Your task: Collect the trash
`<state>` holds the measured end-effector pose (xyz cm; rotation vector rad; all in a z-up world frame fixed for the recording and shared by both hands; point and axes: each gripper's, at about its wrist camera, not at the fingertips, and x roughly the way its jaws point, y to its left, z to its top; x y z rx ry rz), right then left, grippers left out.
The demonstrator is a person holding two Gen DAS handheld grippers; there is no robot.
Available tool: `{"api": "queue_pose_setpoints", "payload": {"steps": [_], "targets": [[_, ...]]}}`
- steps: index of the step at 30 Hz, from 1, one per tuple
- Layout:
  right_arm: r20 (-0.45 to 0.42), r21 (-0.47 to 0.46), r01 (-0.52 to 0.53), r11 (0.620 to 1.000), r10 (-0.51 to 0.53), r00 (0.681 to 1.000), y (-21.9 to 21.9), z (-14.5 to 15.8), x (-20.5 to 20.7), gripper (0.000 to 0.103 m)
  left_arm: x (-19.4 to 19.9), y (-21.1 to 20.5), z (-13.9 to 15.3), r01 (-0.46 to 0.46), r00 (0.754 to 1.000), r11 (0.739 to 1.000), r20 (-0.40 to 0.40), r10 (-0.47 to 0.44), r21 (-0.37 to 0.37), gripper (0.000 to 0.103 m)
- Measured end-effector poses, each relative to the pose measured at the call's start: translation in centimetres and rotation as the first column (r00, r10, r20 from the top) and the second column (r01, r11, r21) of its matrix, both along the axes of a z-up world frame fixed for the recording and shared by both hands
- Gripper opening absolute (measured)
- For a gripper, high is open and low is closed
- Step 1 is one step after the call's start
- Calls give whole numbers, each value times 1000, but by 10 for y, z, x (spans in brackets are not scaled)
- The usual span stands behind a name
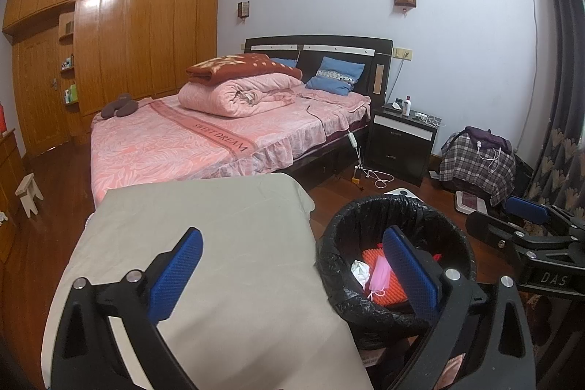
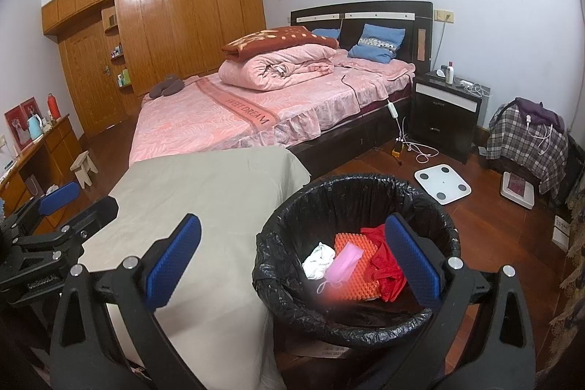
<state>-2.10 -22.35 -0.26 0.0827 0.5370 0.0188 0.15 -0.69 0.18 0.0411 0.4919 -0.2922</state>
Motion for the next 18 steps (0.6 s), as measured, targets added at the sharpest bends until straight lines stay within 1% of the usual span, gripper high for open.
{"api": "queue_pose_setpoints", "payload": {"steps": [18], "targets": [[-3, 2, 1, 1000, -1, 1000, 0, 2, 1, 98, 0, 0, 1, 0, 1000, 1000, -1, 0, 1, 97]]}}
